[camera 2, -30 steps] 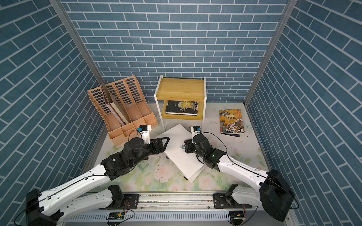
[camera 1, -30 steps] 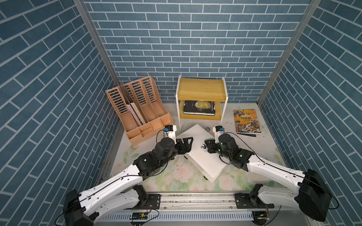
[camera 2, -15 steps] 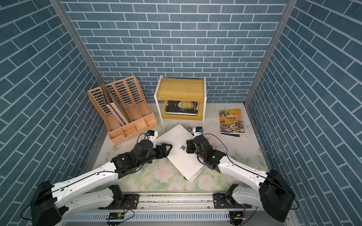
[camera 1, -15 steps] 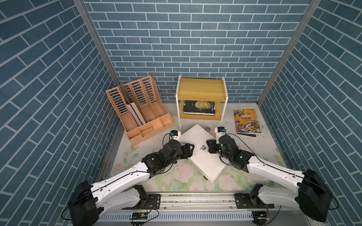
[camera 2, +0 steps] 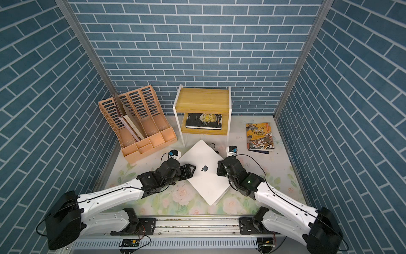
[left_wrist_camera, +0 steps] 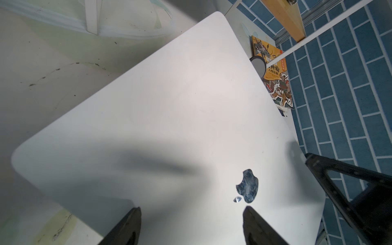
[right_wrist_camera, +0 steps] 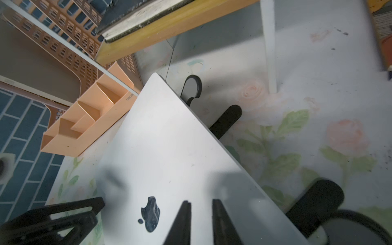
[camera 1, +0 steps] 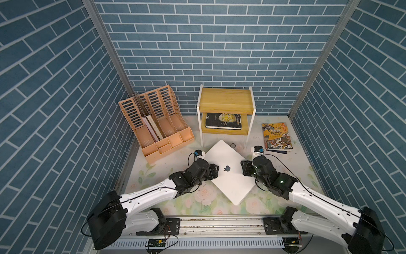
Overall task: Close the laptop lid and set it aside
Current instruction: Close the lid of the laptop.
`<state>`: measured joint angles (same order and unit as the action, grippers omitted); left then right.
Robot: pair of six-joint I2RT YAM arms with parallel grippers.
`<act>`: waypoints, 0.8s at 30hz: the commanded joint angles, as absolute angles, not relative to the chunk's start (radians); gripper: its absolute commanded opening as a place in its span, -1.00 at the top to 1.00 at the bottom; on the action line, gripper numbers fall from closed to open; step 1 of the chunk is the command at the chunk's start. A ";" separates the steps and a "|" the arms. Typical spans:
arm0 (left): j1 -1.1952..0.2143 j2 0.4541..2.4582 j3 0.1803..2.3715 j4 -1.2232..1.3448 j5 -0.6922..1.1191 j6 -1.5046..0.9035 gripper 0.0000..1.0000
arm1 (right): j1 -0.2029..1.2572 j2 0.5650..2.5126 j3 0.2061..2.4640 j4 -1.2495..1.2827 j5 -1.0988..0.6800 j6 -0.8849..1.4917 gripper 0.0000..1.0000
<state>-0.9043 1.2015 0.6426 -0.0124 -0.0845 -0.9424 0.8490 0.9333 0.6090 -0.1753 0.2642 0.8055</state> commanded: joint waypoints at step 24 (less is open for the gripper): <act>-0.910 1.356 0.605 0.114 -0.106 -0.948 -0.69 | 0.720 0.520 0.421 -0.404 0.153 0.896 -0.68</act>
